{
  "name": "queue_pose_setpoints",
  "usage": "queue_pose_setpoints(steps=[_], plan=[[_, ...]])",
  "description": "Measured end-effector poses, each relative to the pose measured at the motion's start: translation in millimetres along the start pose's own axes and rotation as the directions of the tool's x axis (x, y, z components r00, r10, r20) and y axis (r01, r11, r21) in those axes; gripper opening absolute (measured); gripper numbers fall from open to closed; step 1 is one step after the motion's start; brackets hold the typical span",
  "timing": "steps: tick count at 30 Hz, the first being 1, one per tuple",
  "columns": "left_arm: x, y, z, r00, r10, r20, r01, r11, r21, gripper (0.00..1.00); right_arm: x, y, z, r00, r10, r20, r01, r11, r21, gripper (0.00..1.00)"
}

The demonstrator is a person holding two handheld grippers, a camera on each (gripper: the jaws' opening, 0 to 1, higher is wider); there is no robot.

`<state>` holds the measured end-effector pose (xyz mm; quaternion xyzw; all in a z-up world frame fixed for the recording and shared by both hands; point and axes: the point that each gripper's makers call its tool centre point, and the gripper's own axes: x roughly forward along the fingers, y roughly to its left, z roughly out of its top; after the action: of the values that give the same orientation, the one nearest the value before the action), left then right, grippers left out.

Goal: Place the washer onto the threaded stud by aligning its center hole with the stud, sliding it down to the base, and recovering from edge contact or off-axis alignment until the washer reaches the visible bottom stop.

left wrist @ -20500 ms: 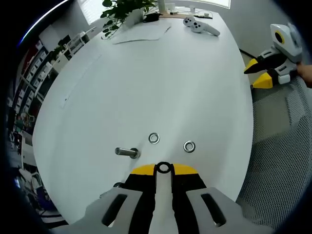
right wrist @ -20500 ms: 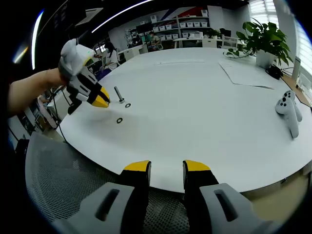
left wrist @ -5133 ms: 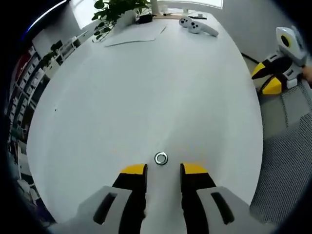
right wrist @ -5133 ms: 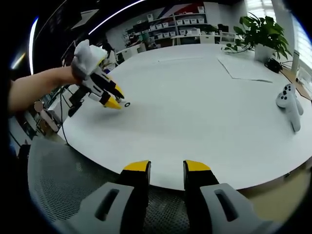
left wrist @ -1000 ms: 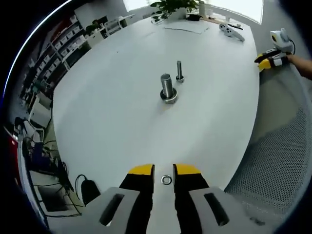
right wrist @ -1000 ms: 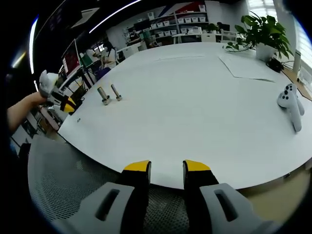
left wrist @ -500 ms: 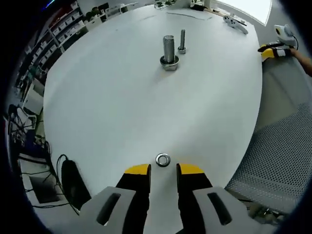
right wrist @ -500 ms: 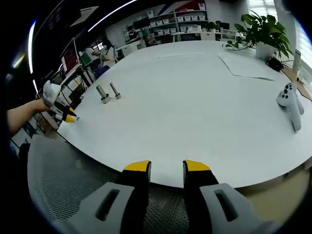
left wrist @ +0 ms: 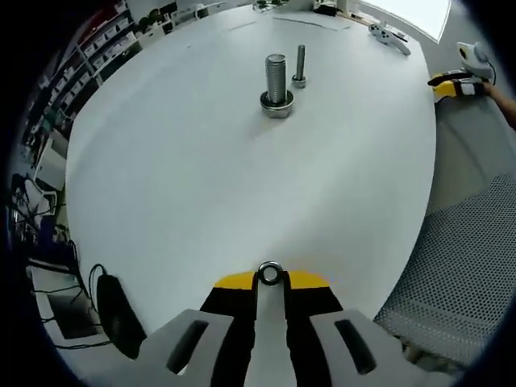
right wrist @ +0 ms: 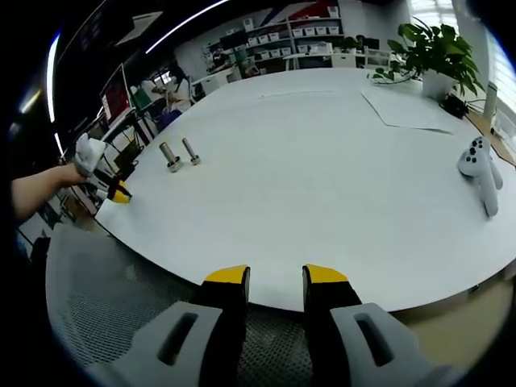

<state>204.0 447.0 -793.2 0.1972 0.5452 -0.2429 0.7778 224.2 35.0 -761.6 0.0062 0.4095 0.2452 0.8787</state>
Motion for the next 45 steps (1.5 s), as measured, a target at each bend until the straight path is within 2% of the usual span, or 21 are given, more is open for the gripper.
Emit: queue_pose_setpoints(steps=[5, 6, 8, 14, 16, 26, 35, 45], plan=[[2.1, -2.0, 4.8, 1.0, -0.009, -0.015, 0.009, 1.0, 0.017, 0.09, 0.3, -0.1, 0.0, 1.0, 0.002, 0.001, -0.002, 1.0, -0.001, 0.29], [2.6, -2.8, 6.2, 1.0, -0.011, -0.02, 0.013, 0.998, 0.054, 0.09, 0.2, 0.1, 0.1, 1.0, 0.002, 0.002, -0.002, 1.0, -0.002, 0.29], [4.2, -3.2, 8.5, 1.0, -0.014, -0.024, 0.015, 0.998, 0.056, 0.09, -0.1, 0.3, 0.4, 1.0, 0.002, 0.003, -0.002, 1.0, -0.001, 0.29], [7.3, -6.8, 20.0, 1.0, -0.007, -0.007, 0.007, 0.997, 0.082, 0.09, 0.2, -0.1, 0.5, 1.0, 0.002, 0.005, -0.002, 1.0, -0.001, 0.29], [5.2, -9.8, 27.1, 1.0, -0.007, 0.008, 0.006, 0.997, 0.082, 0.09, 0.1, 0.2, 0.6, 1.0, 0.003, 0.005, -0.003, 1.0, -0.002, 0.29], [-25.3, -14.8, 83.2, 0.994, 0.01, 0.109, -0.023, 0.993, 0.119, 0.09, 0.0, 0.2, 1.6, 1.0, 0.002, 0.012, -0.002, 1.0, -0.001, 0.29], [-46.1, -24.5, 117.7, 0.987, 0.012, 0.158, -0.041, 0.982, 0.185, 0.09, 0.1, 0.2, 1.6, 1.0, 0.002, 0.012, -0.002, 1.0, 0.0, 0.29], [-53.2, -29.3, 156.4, 0.978, 0.01, 0.208, -0.058, 0.973, 0.225, 0.09, 0.2, 0.1, 1.5, 1.0, 0.003, 0.012, -0.003, 1.0, 0.001, 0.29]])
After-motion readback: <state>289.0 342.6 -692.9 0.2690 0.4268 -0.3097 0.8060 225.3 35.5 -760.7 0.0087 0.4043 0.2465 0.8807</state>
